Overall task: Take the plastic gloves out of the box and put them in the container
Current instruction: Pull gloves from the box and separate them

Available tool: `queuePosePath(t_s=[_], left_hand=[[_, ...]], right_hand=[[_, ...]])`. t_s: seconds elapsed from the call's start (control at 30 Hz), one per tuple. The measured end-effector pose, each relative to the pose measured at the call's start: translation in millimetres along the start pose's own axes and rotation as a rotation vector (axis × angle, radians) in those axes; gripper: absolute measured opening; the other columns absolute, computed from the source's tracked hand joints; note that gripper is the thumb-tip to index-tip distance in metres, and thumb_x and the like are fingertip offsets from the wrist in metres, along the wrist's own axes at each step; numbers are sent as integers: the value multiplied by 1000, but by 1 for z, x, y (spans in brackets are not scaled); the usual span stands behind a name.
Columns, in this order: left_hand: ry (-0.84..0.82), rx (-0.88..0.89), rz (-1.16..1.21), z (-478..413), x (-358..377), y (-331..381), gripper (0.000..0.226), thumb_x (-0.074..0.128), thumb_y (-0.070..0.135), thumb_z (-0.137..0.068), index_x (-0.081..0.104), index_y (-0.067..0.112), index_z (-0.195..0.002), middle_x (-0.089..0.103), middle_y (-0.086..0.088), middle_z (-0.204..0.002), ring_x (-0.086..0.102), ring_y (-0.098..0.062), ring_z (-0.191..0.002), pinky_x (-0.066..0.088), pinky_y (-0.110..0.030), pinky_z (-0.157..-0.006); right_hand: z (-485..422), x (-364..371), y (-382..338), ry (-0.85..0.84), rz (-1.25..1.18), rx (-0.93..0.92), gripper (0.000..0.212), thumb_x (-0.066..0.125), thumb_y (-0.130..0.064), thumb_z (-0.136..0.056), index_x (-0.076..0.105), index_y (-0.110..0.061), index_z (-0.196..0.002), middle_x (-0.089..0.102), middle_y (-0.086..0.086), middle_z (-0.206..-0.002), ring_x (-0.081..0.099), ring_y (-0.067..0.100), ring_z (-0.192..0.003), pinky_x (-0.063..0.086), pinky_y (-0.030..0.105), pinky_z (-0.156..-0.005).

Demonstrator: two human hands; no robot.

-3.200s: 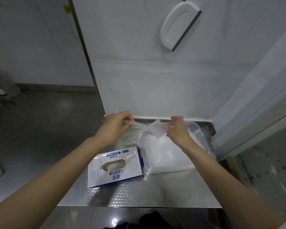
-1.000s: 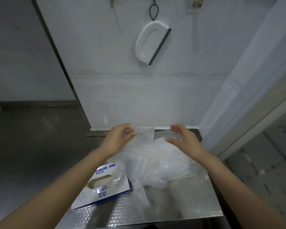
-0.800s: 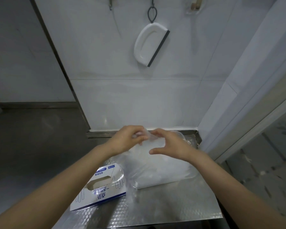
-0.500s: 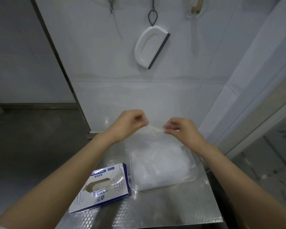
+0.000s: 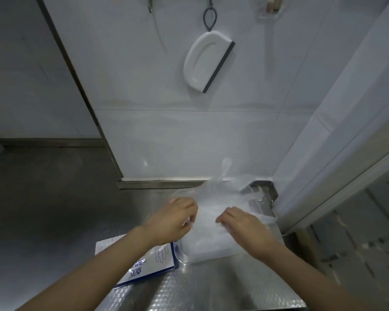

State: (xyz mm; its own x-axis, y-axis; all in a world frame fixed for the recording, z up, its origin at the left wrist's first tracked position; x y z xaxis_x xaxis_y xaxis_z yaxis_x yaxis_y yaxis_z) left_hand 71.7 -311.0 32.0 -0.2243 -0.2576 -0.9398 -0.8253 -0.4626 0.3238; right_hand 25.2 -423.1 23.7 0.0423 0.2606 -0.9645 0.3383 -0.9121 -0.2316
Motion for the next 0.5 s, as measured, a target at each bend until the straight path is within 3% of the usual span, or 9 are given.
queuePosePath(t_s=[0.13,0.23,0.33,0.4,0.5], left_hand=[[-196,-52,-140,-3,42,-8,13,48,15,-89,57,15,-99,52,0,-111,46,-16,-104,31,-25,-97],[-343,-85,-248,-7,61,-9,18,45,11,-91,57,10,-104,53,-7,-110,46,-21,-102,32,-30,-95],[-530,-109,-303,-7,75,-7,22,50,10,-91,59,9,-111,56,-10,-114,49,-24,-104,33,-33,-94],[-546,-144,-264,-9,72,-7,26,51,8,-89,60,12,-114,56,-8,-117,48,-23,-108,33,-32,-95],[-293,-245,-183,-26,52,-8,29,44,4,-91,56,13,-115,53,-6,-119,48,-21,-107,33,-28,-93]], right_hand=[[-3,50,12,-247,-53,122,31,48,-8,-92,56,-20,-120,55,-1,-118,51,15,-109,40,25,-84],[-7,66,25,-377,-158,260,28,53,-17,-94,56,-19,-122,56,1,-121,53,16,-112,39,23,-90],[2,80,28,-676,-384,353,48,64,-41,-87,53,-22,-129,53,-3,-128,51,12,-117,39,24,-99],[-10,62,27,-553,-500,365,43,65,-45,-84,59,-24,-121,61,-7,-118,57,6,-104,45,22,-94],[-29,25,33,-113,-400,327,20,58,-30,-93,63,-24,-110,66,-8,-107,58,4,-95,46,20,-86]])
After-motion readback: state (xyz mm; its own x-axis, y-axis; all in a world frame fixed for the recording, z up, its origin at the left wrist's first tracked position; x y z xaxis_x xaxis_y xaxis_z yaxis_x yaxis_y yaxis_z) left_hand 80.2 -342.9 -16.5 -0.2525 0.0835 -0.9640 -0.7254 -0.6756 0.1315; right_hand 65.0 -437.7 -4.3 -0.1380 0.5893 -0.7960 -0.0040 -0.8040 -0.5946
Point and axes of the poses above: each hand's wrist, its own z-axis away from the middle knuckle, its own x-axis out of the palm, y = z × x, the point moved 9 cm from there along -z, towards the middle knuckle
